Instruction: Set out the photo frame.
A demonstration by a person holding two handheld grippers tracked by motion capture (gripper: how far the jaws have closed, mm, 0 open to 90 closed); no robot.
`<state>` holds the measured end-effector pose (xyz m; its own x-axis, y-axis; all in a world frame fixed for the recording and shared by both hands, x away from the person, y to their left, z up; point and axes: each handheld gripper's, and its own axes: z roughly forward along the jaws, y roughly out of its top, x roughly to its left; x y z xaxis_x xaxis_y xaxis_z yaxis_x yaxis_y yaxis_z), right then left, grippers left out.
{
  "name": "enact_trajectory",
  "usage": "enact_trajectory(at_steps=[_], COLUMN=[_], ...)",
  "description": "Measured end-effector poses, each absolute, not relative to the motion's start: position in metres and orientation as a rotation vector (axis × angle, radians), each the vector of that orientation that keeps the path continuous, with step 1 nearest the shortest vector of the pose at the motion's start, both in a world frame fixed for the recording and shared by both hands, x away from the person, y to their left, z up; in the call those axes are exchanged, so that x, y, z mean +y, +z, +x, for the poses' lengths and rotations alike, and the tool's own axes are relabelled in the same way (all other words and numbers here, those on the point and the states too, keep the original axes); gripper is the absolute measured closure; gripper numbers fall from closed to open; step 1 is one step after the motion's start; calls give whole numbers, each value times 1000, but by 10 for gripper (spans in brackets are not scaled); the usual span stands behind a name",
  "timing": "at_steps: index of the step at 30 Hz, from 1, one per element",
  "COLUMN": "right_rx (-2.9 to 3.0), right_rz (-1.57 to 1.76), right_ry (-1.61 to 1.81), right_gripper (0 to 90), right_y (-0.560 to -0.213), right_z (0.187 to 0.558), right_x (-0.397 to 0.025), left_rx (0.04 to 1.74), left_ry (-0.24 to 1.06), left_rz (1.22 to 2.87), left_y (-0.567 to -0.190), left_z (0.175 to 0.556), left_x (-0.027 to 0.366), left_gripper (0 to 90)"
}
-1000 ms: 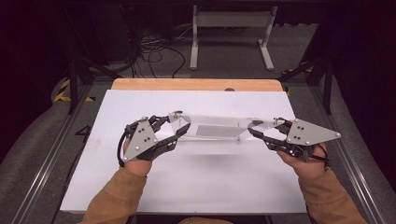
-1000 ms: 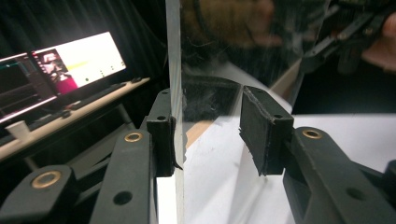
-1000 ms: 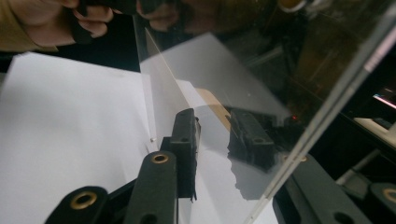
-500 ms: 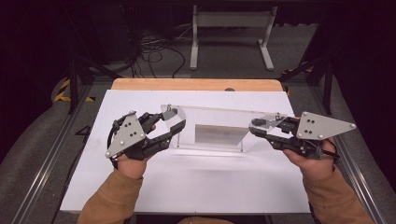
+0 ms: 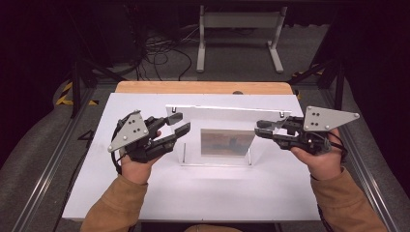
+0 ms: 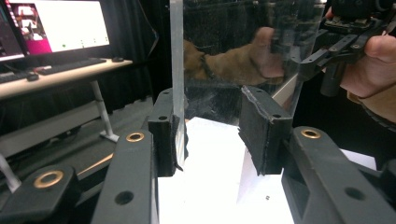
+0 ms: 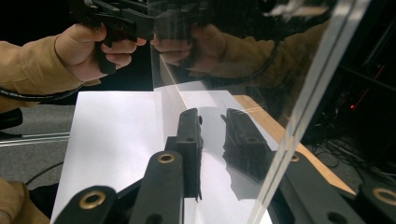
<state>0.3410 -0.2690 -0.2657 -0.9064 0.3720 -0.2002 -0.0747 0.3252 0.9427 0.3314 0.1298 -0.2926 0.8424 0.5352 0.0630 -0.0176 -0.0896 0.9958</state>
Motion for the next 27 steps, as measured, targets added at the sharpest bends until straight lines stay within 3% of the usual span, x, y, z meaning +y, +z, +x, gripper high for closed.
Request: enact_trajectory(at_steps=[27], right_rx=[2130], right_rz=[400], right_ry=[1656], right_gripper=[633], right_y=[-276], right_z=[373], right_x=[-268], left_rx=[475], left_ry=[509], left_rz=[1591], left_y=[-300], left_z=[359], left_x=[126], left_gripper=[581])
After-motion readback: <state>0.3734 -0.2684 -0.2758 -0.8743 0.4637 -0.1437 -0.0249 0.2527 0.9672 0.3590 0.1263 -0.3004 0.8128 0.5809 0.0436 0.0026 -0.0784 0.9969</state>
